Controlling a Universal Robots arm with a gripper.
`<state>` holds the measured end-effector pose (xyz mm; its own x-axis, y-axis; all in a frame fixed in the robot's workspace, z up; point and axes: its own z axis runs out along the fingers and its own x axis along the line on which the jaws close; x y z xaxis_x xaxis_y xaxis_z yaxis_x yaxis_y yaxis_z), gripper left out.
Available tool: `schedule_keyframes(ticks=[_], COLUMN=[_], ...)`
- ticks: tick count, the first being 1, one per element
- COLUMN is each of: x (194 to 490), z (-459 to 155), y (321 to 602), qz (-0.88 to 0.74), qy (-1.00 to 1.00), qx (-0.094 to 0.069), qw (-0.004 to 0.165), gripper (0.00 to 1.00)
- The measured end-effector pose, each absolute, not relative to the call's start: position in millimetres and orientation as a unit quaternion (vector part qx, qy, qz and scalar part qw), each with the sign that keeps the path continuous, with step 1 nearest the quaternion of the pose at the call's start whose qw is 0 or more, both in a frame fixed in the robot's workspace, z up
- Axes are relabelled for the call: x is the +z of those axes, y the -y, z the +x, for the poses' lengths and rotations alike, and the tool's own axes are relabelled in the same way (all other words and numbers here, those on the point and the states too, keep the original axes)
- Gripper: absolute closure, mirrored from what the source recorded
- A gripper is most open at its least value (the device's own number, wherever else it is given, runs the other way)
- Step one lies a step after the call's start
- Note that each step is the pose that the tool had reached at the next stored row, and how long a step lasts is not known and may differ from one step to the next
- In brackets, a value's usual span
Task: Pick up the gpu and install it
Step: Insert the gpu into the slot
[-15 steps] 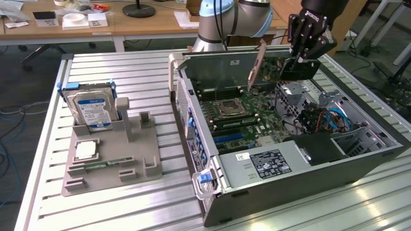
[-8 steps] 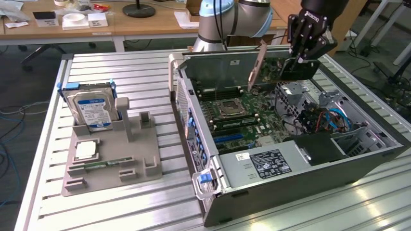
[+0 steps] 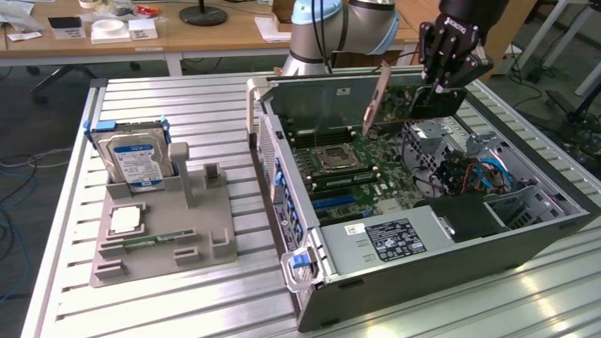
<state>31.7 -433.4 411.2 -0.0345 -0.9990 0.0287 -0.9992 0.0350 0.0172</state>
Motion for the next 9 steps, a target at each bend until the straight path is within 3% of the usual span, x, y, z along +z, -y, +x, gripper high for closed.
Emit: schedule_keyframes(ticks=[9], x=[409.3], z=[28.4], y=[432.3], qz=[0.703], qy=[0.711], qx=[0.006], qw=[0.018], gripper=[0.73])
